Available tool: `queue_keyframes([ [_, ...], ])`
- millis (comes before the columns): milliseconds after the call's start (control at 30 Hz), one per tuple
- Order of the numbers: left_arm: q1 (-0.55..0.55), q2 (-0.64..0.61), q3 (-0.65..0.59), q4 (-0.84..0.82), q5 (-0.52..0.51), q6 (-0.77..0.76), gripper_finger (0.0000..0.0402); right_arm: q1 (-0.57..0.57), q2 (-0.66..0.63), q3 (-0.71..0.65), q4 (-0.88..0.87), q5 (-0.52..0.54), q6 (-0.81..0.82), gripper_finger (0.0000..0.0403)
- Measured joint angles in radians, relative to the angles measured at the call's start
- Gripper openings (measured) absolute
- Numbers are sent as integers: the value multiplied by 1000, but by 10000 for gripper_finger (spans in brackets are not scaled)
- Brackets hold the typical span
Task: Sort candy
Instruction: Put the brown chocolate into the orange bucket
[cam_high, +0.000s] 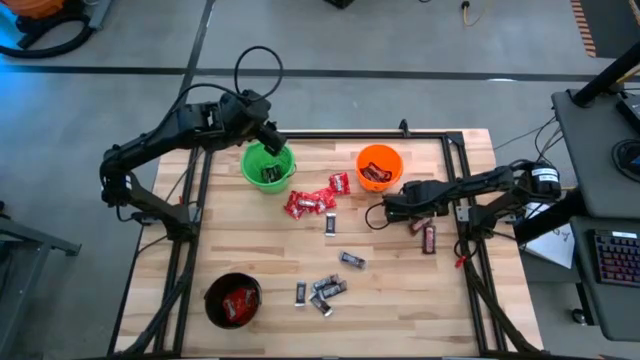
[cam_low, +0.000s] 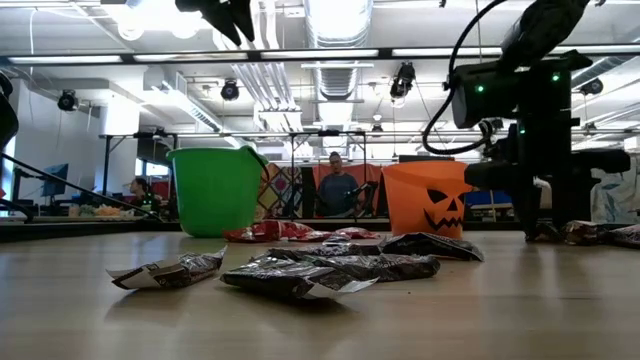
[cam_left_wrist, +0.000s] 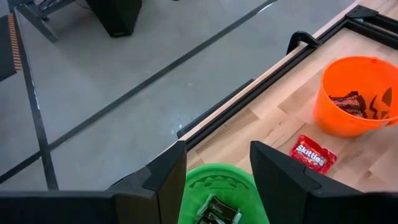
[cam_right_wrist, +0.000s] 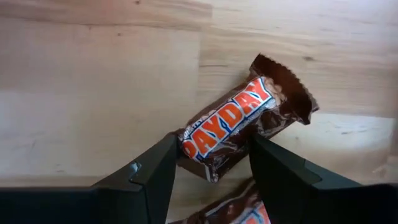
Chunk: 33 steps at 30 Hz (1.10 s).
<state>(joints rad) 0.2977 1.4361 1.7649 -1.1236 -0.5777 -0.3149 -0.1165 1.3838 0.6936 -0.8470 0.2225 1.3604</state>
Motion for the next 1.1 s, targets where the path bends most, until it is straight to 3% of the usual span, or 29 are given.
queue_keyframes([
  [233,0,0,0,-1,0,1,162,5,-2,0,33,-16,-37,162],
  [600,0,0,0,-1,0,3,162,32,-5,2,50,-35,-53,21],
  [800,0,0,0,-1,1,3,162,49,-37,16,33,-49,-91,11],
  [1100,0,0,0,-1,2,3,162,147,-239,174,-21,-71,-207,10],
])
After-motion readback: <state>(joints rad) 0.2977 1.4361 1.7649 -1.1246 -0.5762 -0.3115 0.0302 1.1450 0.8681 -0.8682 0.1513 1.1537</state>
